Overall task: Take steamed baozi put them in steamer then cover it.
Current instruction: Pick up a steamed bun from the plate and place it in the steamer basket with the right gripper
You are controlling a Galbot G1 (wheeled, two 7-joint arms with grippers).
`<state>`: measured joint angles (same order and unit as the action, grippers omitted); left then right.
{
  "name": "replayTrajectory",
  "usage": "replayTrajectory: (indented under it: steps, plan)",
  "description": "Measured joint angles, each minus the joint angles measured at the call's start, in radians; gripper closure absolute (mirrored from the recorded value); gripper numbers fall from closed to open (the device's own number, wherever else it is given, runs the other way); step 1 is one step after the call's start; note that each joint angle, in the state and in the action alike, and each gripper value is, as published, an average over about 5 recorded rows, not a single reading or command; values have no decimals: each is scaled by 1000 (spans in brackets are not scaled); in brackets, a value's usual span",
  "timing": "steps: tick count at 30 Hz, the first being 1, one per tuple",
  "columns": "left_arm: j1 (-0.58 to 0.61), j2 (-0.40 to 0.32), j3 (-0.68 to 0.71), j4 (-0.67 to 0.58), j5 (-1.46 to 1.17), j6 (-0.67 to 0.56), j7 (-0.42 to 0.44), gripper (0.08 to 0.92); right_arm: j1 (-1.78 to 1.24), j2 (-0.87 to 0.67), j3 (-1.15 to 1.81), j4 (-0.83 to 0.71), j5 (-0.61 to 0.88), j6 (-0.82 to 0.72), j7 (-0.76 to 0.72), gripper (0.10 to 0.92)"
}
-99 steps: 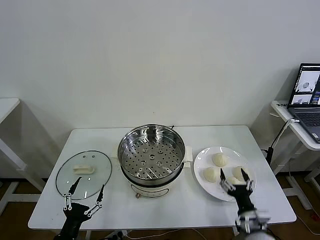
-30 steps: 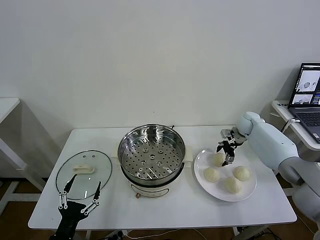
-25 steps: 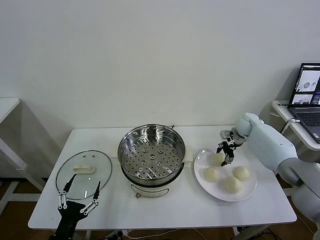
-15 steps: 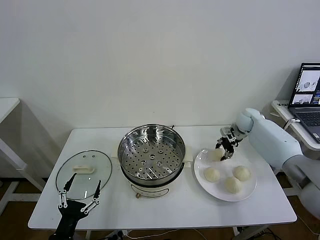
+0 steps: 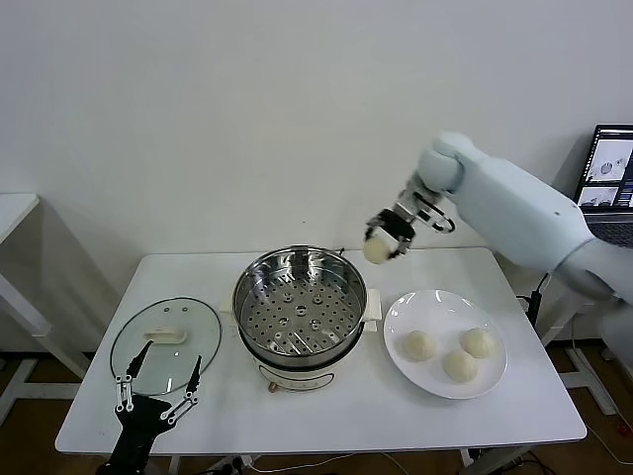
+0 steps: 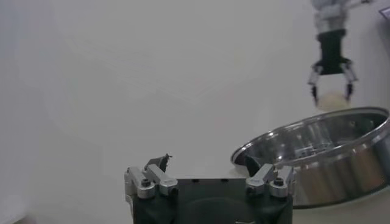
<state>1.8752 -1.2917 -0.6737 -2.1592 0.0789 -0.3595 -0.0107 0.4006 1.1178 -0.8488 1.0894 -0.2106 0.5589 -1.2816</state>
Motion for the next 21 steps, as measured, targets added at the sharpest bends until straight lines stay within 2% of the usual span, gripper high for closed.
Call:
replayTrajectory:
  steps: [9,21]
  plan:
    - [-1,-1,0,-7,-3,0,-1,177,15,108,-48,35,-75,99,1,330]
    - [-2,0,-4,-6,-6,-6,-2,177,-43,249,-59,-68,-202,161,36,330]
